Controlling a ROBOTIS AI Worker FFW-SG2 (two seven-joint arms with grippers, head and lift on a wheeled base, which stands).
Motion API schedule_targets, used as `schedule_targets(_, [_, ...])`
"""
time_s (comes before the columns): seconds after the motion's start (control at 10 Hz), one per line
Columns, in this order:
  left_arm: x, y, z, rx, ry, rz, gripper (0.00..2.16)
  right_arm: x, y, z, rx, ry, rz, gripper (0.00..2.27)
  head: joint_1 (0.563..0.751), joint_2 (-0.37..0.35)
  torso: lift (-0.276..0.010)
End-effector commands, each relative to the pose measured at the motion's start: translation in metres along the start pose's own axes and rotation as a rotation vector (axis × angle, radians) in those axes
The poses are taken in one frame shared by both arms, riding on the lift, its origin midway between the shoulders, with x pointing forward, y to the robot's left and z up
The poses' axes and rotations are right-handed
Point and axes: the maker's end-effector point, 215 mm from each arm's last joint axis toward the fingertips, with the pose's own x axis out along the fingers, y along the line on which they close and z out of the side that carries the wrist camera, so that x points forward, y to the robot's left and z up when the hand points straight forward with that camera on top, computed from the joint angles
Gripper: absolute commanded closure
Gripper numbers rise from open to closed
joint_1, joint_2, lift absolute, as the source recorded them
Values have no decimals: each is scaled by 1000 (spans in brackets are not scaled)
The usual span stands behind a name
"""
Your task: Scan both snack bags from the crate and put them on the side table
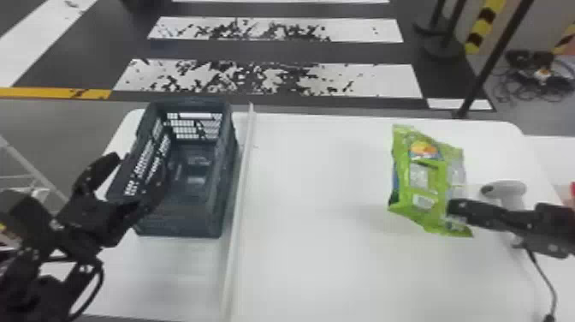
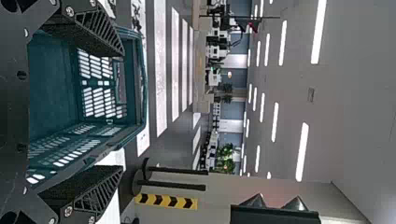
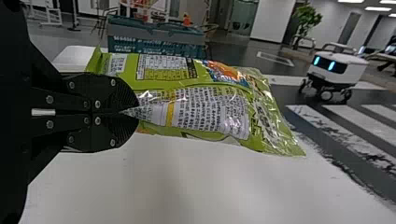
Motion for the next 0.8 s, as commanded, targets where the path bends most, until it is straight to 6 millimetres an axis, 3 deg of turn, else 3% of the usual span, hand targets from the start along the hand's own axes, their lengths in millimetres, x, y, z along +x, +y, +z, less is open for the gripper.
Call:
schedule_targets(0.0, [-3,1,1,2,0,2,144,-32,13,58,-59,-190,36,2250,695,19,-87])
schedule_targets(0.1, [-4,5,3,6,-1,8,144,-61,3,93,-80,-317,-20,2250,695,-16,-87])
schedule_targets(0.3, [-4,7,4,6,-2,10,144,-125,-42,154,-104,-577,-182,2250,695,-116,-87])
schedule_targets(0.5, [-5,9,2,7,2,13,144,-192,-97,186,-72,-803,-339,2250,695,-209,-87])
schedule_targets(0.7, [-4,9,3,8,1,12,144,-250,-157,194,1,-961,-546,2250,695,-331,-87])
